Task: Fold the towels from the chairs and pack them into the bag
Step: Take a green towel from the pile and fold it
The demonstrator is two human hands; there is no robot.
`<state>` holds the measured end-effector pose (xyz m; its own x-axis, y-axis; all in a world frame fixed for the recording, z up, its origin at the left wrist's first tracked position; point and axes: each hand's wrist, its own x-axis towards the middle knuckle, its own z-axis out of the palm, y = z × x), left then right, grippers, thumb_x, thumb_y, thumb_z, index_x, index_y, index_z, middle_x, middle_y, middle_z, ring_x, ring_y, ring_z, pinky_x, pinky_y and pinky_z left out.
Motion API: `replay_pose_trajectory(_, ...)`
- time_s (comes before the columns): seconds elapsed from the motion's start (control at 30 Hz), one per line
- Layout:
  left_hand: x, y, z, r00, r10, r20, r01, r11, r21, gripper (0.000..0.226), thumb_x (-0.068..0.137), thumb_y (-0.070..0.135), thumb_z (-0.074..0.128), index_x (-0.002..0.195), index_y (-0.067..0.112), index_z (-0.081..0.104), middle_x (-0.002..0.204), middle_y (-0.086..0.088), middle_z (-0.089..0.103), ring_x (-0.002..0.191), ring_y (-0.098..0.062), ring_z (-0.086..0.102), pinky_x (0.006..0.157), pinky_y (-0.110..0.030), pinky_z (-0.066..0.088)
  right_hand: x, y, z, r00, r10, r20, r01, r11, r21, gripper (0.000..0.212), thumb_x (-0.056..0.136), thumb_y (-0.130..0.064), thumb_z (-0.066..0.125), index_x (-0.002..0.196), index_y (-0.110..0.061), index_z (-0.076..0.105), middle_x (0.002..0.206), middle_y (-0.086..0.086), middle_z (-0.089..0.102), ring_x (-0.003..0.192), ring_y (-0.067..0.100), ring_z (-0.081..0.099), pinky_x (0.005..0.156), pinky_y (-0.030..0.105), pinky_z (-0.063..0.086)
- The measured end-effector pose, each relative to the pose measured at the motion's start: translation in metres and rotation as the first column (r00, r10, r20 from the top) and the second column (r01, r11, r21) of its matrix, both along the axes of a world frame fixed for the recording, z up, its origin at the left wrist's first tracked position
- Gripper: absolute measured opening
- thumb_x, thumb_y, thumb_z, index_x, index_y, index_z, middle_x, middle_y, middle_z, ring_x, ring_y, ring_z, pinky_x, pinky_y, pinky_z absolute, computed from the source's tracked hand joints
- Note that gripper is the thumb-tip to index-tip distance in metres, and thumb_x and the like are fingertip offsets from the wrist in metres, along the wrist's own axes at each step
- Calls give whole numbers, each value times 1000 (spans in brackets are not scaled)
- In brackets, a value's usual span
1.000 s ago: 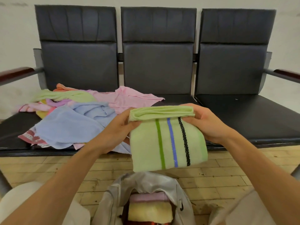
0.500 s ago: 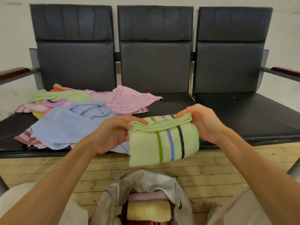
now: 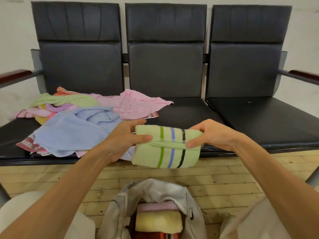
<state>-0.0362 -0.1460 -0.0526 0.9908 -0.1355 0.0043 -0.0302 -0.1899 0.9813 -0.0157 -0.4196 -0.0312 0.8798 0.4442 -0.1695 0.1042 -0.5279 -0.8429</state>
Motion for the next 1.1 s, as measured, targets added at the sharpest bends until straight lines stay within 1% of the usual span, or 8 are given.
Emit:
replay_pose_trajectory(0.1, 1, -2, -2, 990, 53, -131, -63, 995, -74, 31, 76, 6, 76, 106, 3, 69, 102, -9, 74, 97, -22, 70, 87, -33, 55, -1, 3, -1, 998, 2, 62, 5, 994, -112, 26, 72, -8, 83, 96, -10, 74, 98, -1, 76, 94, 14, 71, 87, 32, 57)
replay_pose_trajectory(0.23, 3, 0, -1, 971, -2, -240, -49, 978, -205, 24, 82, 6, 69, 104, 0, 68, 102, -12, 74, 95, -23, 70, 83, -30, 57, -3, 8, 1, 985, -4, 174, 15, 998, -65, 25, 73, -8, 82, 82, -15, 60, 86, -4, 70, 76, 6, 66, 63, 22, 52)
replay_pose_trajectory(0.5, -4, 1, -2, 980, -197, 29, 199, 977, -72, 48, 80, 39, 72, 120, 16, 59, 119, 2, 68, 111, -16, 64, 92, -40, 54, -4, -2, 2, 980, -54, 189, 10, 974, 225, 34, 76, -2, 76, 98, -4, 51, 98, 14, 62, 89, 28, 65, 78, 51, 55)
replay_pose_trajectory(0.6, -7, -3, 0, 981, -176, 86, 177, 984, -7, 26, 91, 32, 60, 112, 19, 51, 109, 8, 67, 104, -9, 64, 79, -33, 57, -4, -5, 2, 990, -52, 132, 20, 971, 238, 35, 83, 1, 70, 112, -4, 50, 111, 18, 63, 100, 34, 67, 81, 59, 56)
replay_pose_trajectory(0.7, -10, -5, 3, 977, -149, 156, 143, 989, 45, 21, 93, 29, 54, 112, 22, 50, 106, 5, 65, 93, -4, 65, 65, -32, 58, -4, -5, 2, 994, -50, 94, 13, 934, 357, 38, 84, 6, 65, 119, -2, 52, 117, 19, 63, 106, 35, 65, 82, 47, 59)
replay_pose_trajectory(0.8, -11, -7, 5, 972, -95, 214, 103, 994, -27, 25, 91, 22, 59, 115, 25, 54, 109, 1, 65, 96, -8, 65, 72, -40, 57, -4, -1, 0, 993, -45, 112, -15, 874, 485, 42, 85, 12, 60, 124, -3, 54, 115, 12, 66, 104, 27, 66, 78, 35, 58)
replay_pose_trajectory(0.93, -11, -9, 8, 957, -60, 285, 119, 973, -196, 32, 88, -2, 59, 115, 14, 61, 103, 2, 68, 91, -12, 66, 56, -21, 53, -5, 3, -2, 994, -53, 99, -13, 818, 575, 39, 85, 16, 54, 119, -3, 61, 111, 10, 69, 97, 24, 69, 76, 34, 59)
replay_pose_trajectory(1.1, -10, -5, 7, 965, -99, 242, 166, 947, -276, 56, 85, -21, 46, 90, 26, 75, 95, 6, 73, 87, -11, 69, 63, -24, 56, -2, 3, -6, 999, -2, -44, 28, 793, 609, 40, 80, 15, 52, 113, -5, 63, 106, 13, 69, 95, 27, 68, 74, 38, 60)
